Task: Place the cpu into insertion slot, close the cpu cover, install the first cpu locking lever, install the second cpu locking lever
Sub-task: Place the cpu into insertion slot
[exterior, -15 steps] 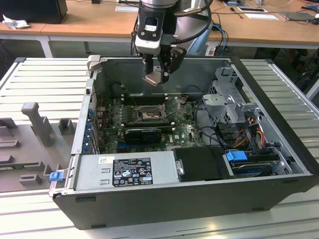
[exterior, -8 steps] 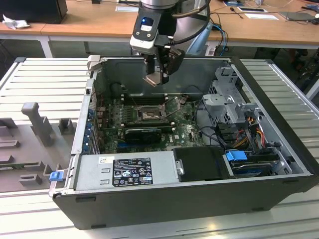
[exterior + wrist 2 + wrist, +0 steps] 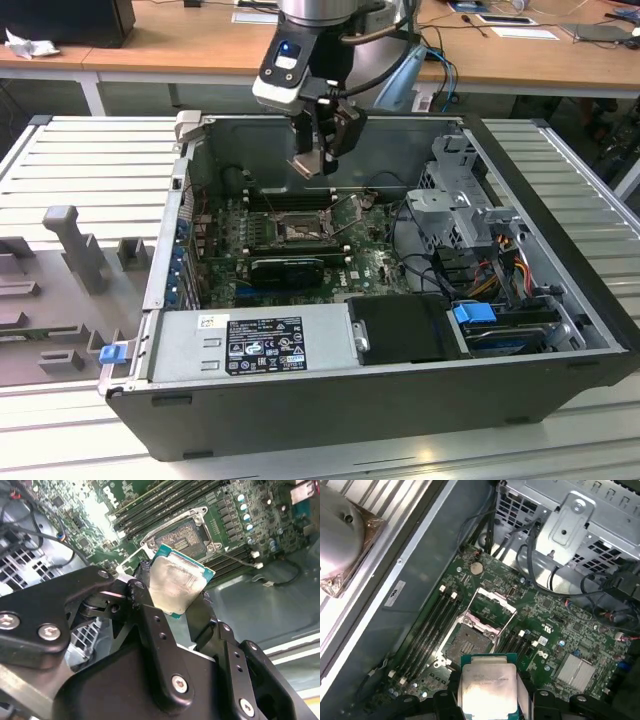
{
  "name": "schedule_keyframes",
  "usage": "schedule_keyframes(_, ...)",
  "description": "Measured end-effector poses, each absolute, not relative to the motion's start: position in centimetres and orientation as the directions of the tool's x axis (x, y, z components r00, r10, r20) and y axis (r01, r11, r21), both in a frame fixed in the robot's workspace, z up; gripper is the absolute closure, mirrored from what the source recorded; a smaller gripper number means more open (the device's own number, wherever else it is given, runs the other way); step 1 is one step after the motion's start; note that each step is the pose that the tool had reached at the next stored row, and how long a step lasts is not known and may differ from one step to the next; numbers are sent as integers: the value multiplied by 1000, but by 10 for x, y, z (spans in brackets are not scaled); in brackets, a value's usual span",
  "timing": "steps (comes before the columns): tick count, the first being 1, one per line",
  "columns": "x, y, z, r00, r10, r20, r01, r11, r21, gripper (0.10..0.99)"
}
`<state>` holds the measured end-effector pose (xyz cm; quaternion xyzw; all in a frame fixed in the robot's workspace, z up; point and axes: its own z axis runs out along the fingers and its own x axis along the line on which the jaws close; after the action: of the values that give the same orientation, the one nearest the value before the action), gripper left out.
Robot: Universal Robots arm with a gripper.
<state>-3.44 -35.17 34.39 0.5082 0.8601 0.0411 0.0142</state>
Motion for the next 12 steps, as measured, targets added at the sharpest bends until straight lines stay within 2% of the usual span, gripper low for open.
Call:
schedule_keyframes(6, -34, -352, 341, -352, 936, 18, 933, 350, 84, 557)
schedule_keyframes(12, -34, -352, 337, -308, 951, 18, 949, 305, 82, 557)
